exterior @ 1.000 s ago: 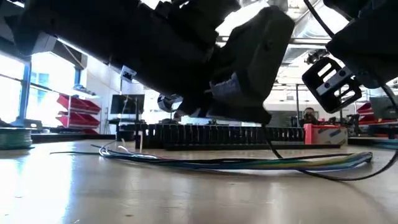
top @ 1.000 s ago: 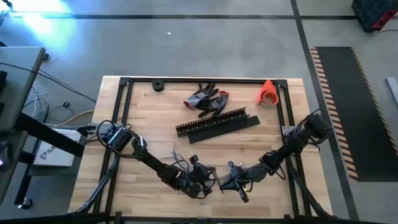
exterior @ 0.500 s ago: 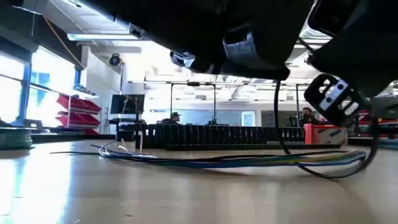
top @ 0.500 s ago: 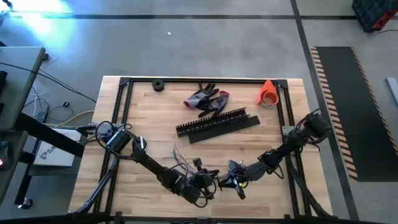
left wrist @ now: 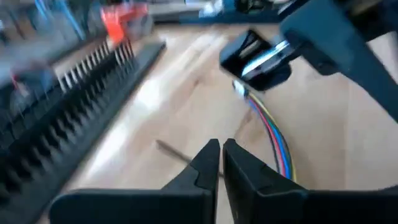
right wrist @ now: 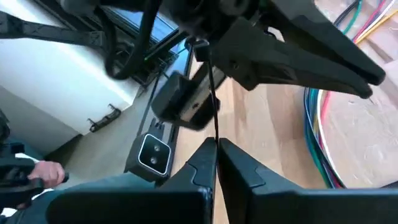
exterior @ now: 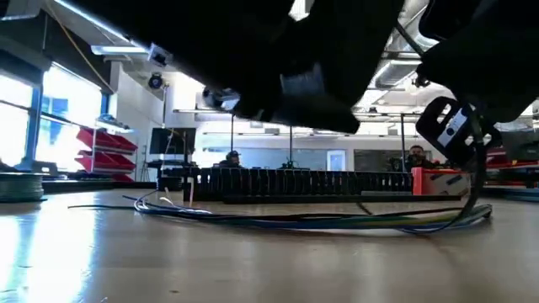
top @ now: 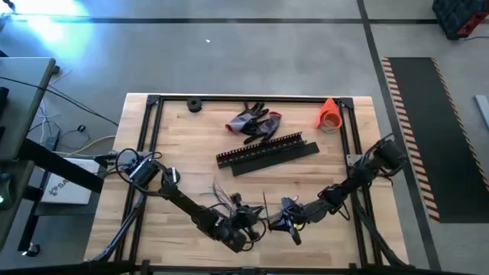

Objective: Ziptie cables
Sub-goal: Wrap the cables using a black zip tie

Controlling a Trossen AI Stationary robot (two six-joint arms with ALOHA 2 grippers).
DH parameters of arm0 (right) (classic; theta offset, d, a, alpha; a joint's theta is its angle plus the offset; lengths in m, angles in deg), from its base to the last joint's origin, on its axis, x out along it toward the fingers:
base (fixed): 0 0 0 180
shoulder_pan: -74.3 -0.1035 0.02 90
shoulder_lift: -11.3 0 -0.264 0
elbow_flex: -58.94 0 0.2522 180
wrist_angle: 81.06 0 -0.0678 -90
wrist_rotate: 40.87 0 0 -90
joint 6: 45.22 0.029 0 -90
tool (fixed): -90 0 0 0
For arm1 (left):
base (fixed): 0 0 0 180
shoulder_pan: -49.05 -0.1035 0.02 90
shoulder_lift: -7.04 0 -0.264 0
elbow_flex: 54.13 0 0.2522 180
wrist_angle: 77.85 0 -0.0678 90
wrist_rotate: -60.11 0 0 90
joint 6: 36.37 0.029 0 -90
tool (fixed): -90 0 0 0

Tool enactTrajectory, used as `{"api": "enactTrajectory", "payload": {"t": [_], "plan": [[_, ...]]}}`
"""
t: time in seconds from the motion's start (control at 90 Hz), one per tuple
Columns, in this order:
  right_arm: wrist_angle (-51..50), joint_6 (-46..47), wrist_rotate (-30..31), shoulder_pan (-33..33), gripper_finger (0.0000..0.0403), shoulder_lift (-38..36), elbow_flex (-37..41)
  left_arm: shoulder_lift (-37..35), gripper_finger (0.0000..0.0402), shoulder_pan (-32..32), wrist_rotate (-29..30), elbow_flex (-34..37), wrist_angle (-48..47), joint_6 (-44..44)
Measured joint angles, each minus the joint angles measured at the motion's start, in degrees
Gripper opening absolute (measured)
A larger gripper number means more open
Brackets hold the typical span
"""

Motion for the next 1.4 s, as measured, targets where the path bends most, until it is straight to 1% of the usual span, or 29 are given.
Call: {"api": "enactTrajectory", "payload": {"t": [0.1,0.2,0.311,0.422,0.5,0.578,0.644,0.733,1.011,1.044,1.156,1.4], "plan": [[0.15,-1.18,1.49,-0.62,0.0,0.0,0.0,-0.12,0.0044,-1.19,-6.36,-0.01,-6.15,-11.82],[0.45,-2.39,1.9,-1.02,0.0,0.0,0.0,1.29,0.0081,-2.95,-10.97,0.05,-5.77,-17.45],[0.78,-3.76,1.94,-0.98,0.0,0.0,0.04,2.89,0.0124,-4.94,-13.98,0.05,-3.54,-19.28],[1.13,-4.2,1.94,-0.97,0.0,0.0,0.04,4.19,0.0162,-6.62,-16.82,0.01,0.07,-19.35],[1.32,-4.98,1.94,-0.99,0.0,0.0,0.04,4.9,0.0177,-7.42,-18.02,-0.09,2.12,-19.15],[1.35,-5.3,1.92,-1.01,0.0,0.0,0.04,4.96,0.0181,-7.82,-19.12,-0.12,2.55,-19.14],[1.39,-5.43,1.93,-1.01,0.0,0.0,0.04,5.0,0.0174,-7.92,-19.48,-0.13,2.56,-18.92],[1.35,-5.78,1.92,-1.01,0.0,0.0,0.04,5.13,0.0149,-7.89,-19.48,-0.08,3.1,-17.36],[1.37,-5.92,1.92,-1.01,0.0,0.0,0.04,5.44,0.0021,-7.89,-19.16,0.05,4.74,-11.66],[1.38,-5.76,1.92,-1.01,0.0,0.0,0.04,5.46,0.0011,-7.83,-19.18,0.05,5.16,-11.15],[1.35,-4.5,1.92,-1.01,0.0,0.0,0.04,5.5,0.0004,-6.71,-16.12,0.08,5.98,-8.29],[0.43,-2.22,1.92,-1.01,0.0,0.0,0.04,4.52,0.0,-2.68,-2.67,0.14,6.44,-3.72]]}}
